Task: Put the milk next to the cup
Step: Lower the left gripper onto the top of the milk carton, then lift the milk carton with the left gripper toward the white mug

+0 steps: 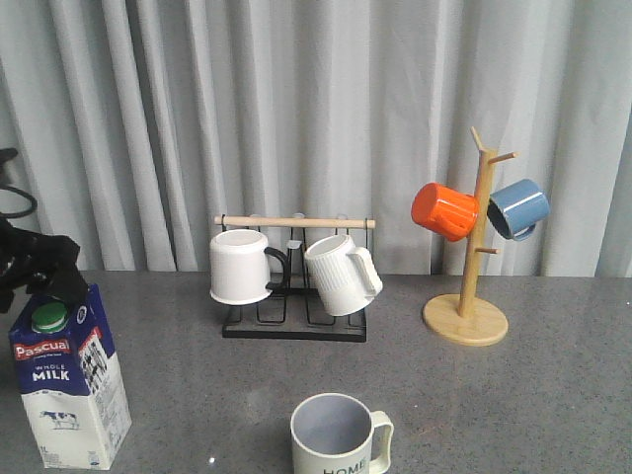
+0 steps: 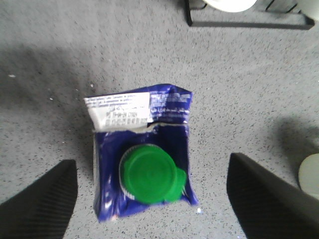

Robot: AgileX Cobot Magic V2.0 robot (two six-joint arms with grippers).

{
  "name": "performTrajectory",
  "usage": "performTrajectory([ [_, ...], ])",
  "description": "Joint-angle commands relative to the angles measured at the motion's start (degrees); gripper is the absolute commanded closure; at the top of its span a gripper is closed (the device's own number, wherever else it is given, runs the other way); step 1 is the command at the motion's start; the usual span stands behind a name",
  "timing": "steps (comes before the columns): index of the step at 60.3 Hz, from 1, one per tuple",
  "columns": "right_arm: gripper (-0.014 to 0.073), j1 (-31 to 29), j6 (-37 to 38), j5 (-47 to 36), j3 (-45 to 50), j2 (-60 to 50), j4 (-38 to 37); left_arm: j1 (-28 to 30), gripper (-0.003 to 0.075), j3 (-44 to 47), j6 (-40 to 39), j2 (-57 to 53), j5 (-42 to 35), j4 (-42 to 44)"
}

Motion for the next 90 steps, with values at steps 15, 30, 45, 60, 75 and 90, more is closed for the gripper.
performTrajectory([
  [15,0.0599,-0.03,0.05,-2.65,-1.52,-0.16,0.47,-0.08,0.0127,-1.75,0.9,3.77,-1.26,-1.46],
  [30,0.0599,-0.03,0.05,-2.65,-1.52,-0.16,0.47,-0.08,0.014,-1.73,0.9,7.09,-0.4,-1.52],
  [45,0.0599,-0.03,0.05,-2.76,-1.52,-0.16,0.48,-0.08,0.0328,-1.73,0.9,6.91,-0.4,-1.52],
  [60,0.0599,-0.03,0.0,-2.76,-1.52,-0.16,0.48,-0.08,0.0586,-1.8,0.9,5.85,1.08,-7.3],
  [75,0.0599,-0.03,-0.01,-2.82,-1.52,-0.16,0.48,-0.38,0.0701,-1.8,9.75,2.55,1.21,-27.45],
  [90,0.0599,-0.03,-0.01,-2.77,-1.52,-0.16,0.48,-5.17,0.07,-1.8,12.39,0.6,1.21,-28.53],
])
